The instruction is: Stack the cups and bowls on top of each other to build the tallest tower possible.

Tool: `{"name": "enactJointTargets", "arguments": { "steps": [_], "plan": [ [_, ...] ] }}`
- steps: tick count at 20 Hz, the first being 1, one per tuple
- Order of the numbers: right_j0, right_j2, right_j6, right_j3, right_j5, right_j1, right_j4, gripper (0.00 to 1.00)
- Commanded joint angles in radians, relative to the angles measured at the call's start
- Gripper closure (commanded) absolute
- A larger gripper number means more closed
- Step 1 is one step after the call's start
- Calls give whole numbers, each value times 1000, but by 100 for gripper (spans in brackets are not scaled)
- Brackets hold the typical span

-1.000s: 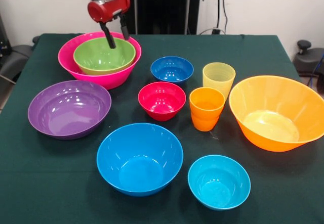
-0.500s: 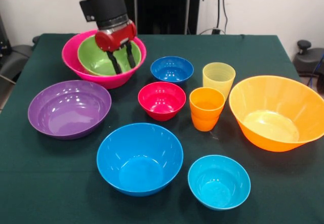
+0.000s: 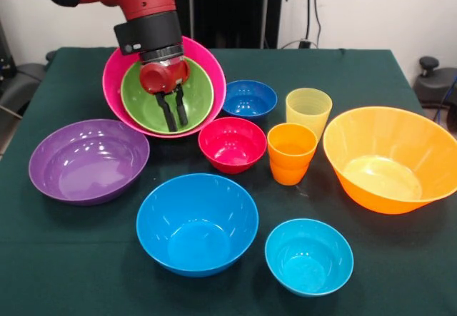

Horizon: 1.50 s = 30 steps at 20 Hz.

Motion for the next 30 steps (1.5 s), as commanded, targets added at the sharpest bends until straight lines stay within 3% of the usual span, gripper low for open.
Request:
{"name": "enactJointTargets", "arguments": {
  "steps": [1, 4, 10, 14, 18, 21, 26, 30],
  "plan": [
    [74, -94, 110, -145, -68, -8, -113, 0],
    [60, -99, 37, -135, -76, -10, -62, 0],
    [-156, 73, -410, -85, 91, 61, 204, 0],
    [-217, 158, -546, -33, 244, -41, 380, 0],
    [-222, 204, -588, 8, 430, -235, 550, 0],
    [-209, 220, -584, 20, 562, -340, 649, 0],
    [-177, 214, -535, 44, 678, -434, 709, 0],
    [-186, 241, -510, 67, 691, -457, 735, 0]
  ]
}}
